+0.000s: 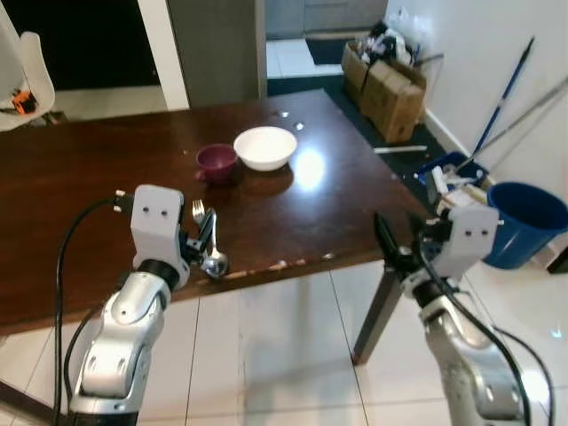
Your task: Setting the table
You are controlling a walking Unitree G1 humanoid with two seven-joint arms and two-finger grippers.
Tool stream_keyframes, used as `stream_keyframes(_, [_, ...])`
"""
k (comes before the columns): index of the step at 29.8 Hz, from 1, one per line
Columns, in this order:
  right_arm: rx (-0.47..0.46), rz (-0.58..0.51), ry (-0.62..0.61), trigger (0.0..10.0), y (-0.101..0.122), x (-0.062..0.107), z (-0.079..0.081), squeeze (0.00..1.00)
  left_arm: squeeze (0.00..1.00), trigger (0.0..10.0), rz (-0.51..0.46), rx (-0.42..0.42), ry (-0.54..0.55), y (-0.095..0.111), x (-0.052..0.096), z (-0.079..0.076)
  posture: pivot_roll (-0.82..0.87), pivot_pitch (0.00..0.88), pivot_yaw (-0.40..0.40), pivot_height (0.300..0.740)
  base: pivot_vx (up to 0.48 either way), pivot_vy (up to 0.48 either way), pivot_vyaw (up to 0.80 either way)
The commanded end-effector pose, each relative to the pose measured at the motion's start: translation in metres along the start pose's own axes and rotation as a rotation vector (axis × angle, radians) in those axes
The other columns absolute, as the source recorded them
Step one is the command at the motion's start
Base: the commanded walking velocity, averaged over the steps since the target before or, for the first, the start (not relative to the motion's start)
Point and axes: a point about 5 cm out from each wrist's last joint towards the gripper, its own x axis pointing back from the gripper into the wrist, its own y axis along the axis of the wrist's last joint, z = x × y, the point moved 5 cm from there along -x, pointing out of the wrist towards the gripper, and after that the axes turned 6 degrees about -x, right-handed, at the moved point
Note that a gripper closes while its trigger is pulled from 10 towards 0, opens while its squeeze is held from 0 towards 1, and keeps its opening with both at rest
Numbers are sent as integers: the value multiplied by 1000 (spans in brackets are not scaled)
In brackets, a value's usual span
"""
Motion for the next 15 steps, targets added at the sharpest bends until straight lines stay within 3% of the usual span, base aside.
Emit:
stream_keyframes(1, [-7, 20, 56, 10000, -1, 2, 7, 0, 0, 10000, 23, -9, 20, -4, 1, 2, -8, 45, 122, 740, 472, 0, 0])
stream_keyframes(7, [-20, 44, 139, 10000, -6, 2, 26, 0, 0, 10000, 35, -29, 59, -6, 1, 11, 0, 47, 120, 740, 472, 0, 0])
stream_keyframes(15, [-31, 47, 152, 10000, -8, -1, 30, 0, 0, 10000, 33, -31, 65, -5, 0, 14, 3, 46, 120, 740, 472, 0, 0])
